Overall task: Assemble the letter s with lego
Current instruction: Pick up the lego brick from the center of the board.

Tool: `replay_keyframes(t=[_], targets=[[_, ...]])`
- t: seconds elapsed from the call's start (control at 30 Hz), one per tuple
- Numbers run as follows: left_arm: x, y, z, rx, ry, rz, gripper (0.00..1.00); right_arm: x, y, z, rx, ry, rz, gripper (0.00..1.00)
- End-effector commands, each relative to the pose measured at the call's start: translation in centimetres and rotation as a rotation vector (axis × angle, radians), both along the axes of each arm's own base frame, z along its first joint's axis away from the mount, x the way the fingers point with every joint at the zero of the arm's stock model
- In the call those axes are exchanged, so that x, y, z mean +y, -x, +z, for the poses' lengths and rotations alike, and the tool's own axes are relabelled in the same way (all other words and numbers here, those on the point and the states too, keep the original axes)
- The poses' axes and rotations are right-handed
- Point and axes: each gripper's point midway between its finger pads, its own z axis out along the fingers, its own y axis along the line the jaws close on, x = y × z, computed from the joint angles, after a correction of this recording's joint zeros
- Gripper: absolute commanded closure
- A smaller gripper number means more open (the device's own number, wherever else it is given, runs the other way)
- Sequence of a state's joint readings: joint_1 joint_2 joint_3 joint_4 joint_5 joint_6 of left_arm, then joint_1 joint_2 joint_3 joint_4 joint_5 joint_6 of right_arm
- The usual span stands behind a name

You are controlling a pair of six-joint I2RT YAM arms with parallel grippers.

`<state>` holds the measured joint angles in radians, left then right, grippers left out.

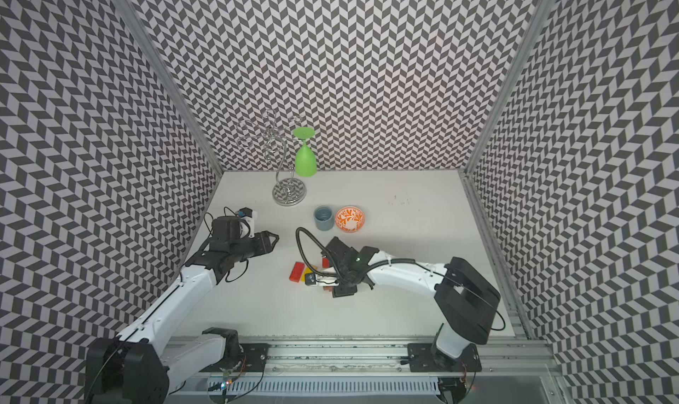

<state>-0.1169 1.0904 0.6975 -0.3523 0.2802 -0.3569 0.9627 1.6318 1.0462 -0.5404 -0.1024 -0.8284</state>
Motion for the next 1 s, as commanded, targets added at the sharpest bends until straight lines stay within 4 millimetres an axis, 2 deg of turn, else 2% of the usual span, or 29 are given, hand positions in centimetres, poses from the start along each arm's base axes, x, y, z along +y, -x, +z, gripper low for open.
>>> replay_keyframes(t=[0.0, 0.4, 0.7, 0.97], targets=[[-0.1, -0.1, -0.1, -0.007, 0.006, -0.009, 0.46, 1.5, -0.5, 0.4, 0.011, -0.065, 0.035, 0.32], [-0.1, -0.1, -0.2, -0.003, 0.006, -0.009, 0.46, 2.2, -0.3, -1.4, 0.061, -0.058, 0.053, 0.34], [-0.1, -0.1, -0.2, -0.003, 0.004, -0.007, 0.46, 2.5, -0.2, -2.5, 0.095, -0.053, 0.057, 0.41], [-0.1, -0.1, -0.1, -0.006, 0.004, -0.009, 0.46, 2.5, -0.5, -2.4, 0.113, -0.062, 0.048, 0.50]])
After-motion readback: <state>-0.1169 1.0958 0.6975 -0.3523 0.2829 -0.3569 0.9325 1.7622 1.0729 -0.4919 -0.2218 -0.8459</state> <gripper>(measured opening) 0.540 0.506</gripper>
